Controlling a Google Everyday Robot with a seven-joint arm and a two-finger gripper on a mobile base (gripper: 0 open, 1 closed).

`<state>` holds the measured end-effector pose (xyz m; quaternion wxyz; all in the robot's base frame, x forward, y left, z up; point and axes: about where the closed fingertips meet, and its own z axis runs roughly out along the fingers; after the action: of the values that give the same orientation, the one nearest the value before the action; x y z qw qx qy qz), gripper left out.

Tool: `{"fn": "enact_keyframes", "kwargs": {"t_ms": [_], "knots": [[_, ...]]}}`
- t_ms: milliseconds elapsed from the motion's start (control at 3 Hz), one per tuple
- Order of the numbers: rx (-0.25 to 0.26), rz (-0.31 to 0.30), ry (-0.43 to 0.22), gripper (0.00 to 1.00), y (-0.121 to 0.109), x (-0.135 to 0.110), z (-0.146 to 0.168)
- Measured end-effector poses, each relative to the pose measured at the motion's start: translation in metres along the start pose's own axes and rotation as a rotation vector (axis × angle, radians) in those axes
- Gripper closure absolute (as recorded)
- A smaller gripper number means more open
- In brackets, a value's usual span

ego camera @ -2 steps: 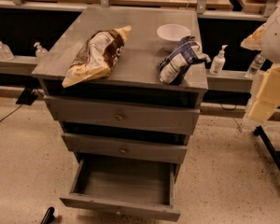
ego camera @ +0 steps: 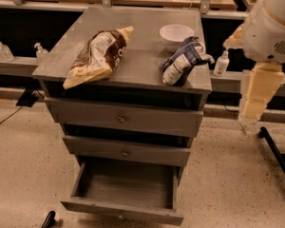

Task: Place brown chip bag into bottom drawer

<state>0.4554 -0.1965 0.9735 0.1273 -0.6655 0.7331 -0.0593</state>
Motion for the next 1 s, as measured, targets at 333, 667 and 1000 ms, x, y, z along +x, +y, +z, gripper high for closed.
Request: {"fn": "enact_keyframes", "kwargs": {"t_ms": [333, 667, 1000], "knots": [[0.016, -0.322, 0.076, 0.00, -0.0116, -0.0482, 0.0170], [0.021, -0.355, 0.071, 0.00, -0.0125, -0.0444, 0.0139], [0.026, -0.346, 0.070, 0.00, -0.0132, -0.0451, 0.0134]]}}
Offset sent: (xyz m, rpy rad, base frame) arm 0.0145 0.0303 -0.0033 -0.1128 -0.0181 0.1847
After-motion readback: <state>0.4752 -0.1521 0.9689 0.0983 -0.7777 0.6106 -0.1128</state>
